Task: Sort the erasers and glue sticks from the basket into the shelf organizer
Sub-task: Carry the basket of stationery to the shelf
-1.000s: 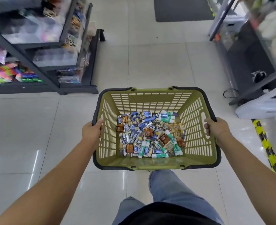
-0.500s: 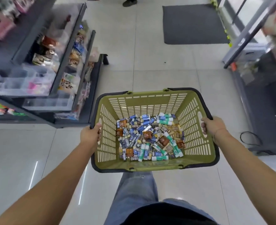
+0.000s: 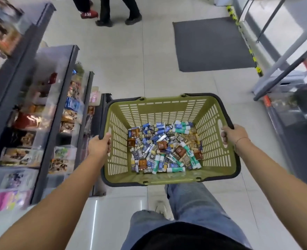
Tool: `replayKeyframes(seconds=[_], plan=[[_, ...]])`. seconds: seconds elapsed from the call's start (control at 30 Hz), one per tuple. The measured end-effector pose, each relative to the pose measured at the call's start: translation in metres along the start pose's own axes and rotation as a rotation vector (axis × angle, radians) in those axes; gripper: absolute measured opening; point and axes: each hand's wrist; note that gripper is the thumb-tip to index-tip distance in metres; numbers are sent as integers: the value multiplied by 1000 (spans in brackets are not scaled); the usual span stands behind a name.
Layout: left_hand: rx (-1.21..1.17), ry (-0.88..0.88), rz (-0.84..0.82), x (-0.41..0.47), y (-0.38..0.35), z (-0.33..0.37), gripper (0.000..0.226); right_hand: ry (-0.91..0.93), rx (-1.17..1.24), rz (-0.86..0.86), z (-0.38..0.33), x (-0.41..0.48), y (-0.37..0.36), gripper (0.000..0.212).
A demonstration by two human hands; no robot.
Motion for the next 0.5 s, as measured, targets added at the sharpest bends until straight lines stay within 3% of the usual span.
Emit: replayKeyframes(seconds=[0.17, 0.37, 0.5], plan=[[-49, 60, 17, 102, -49, 63, 56, -16, -4, -13, -78, 105, -43, 10], [-63, 144, 70, 191, -103, 140, 56, -63, -58, -68, -182, 224, -92, 16], [-82, 169, 96, 247, -126, 189, 34, -44, -113, -93, -255, 296, -132, 10]])
Point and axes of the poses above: each hand's wrist, its own x-axis towards the middle knuckle, its own y-axis out of the back of the hand, z = x × y, and after that the axes turned 1 degree about x, right-handed
